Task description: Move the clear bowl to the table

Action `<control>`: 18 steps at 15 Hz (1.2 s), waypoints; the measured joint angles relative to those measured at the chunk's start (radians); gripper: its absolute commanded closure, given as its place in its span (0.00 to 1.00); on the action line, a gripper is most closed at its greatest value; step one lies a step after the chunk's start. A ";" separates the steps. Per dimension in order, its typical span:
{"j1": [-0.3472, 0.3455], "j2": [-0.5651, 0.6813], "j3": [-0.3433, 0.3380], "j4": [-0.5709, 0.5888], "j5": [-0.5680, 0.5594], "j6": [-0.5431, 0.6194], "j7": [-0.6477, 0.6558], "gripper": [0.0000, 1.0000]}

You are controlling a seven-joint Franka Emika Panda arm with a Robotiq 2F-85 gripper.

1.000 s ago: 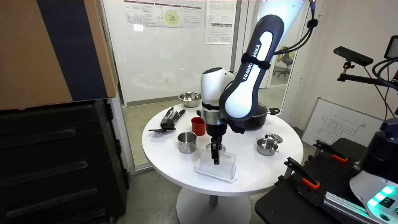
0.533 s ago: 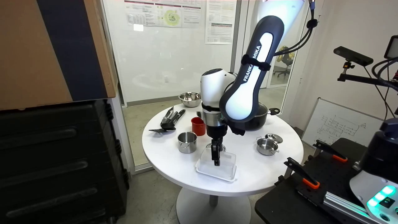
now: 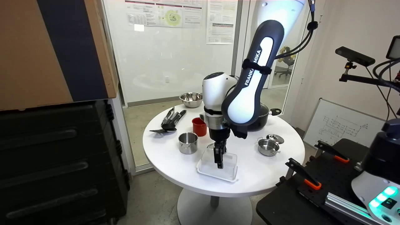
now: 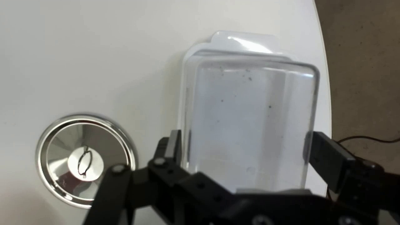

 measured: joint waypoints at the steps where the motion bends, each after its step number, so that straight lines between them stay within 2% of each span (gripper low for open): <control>1: 0.001 0.005 -0.002 0.000 0.000 0.000 0.000 0.34; 11: -0.015 -0.014 0.010 -0.029 0.000 0.020 -0.011 0.35; 13: -0.045 -0.043 0.036 -0.069 0.005 0.047 -0.039 0.35; 18: -0.172 -0.168 0.108 -0.205 0.072 0.140 -0.135 0.35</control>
